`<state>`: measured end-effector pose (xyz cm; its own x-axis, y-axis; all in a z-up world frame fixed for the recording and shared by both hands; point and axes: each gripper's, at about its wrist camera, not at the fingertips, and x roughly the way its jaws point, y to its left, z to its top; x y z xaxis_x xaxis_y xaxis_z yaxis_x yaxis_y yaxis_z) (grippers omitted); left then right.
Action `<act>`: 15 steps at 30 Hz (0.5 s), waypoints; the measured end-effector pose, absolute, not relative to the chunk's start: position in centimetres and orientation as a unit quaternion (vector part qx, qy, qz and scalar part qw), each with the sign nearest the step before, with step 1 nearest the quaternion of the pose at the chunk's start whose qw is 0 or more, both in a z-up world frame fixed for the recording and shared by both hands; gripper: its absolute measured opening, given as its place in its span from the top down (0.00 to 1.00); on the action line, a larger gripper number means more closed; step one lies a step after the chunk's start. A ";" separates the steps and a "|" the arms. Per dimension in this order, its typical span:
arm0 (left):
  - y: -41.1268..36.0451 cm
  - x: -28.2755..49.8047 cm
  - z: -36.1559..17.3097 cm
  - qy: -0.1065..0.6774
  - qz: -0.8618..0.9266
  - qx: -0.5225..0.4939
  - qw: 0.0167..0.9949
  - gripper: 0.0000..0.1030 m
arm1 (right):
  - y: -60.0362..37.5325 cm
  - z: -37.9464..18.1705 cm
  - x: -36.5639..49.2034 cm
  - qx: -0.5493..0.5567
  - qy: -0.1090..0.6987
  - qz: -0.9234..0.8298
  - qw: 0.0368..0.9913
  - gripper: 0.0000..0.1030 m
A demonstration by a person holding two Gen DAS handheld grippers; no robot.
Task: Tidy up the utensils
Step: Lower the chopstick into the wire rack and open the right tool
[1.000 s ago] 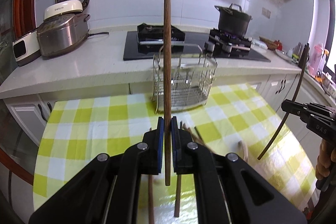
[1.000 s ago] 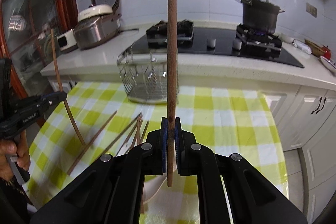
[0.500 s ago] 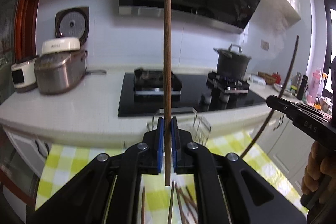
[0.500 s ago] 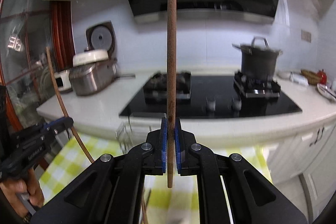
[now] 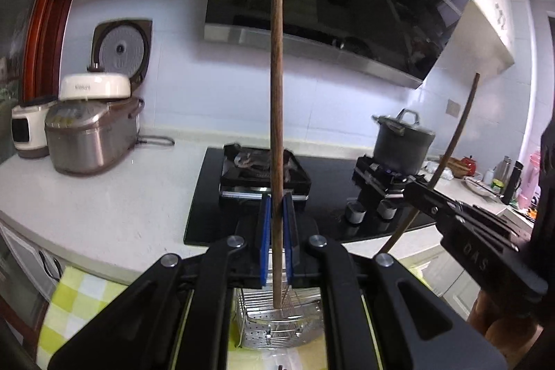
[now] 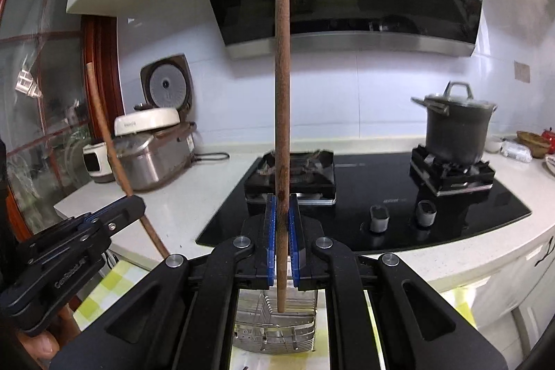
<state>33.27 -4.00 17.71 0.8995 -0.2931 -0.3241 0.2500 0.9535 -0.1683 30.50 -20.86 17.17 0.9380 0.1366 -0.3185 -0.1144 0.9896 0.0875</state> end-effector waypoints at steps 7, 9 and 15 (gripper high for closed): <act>-4.2 37.3 12.3 0.227 -0.128 -0.069 0.963 0.93 | -22.2 12.4 33.6 0.047 0.206 0.052 0.976 0.91; -4.4 38.0 10.9 0.240 -0.128 -0.068 0.960 0.93 | -22.4 11.1 34.4 0.047 0.217 0.048 0.974 0.91; -4.8 39.2 8.6 0.263 -0.127 -0.066 0.954 0.90 | -22.6 8.6 35.5 0.034 0.244 0.038 0.969 0.90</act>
<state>39.17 -4.78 8.55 0.8297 -0.2766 -0.4849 0.2075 0.9592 -0.1921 35.49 -22.59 8.59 0.8785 0.0894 -0.4693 -0.0563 0.9949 0.0842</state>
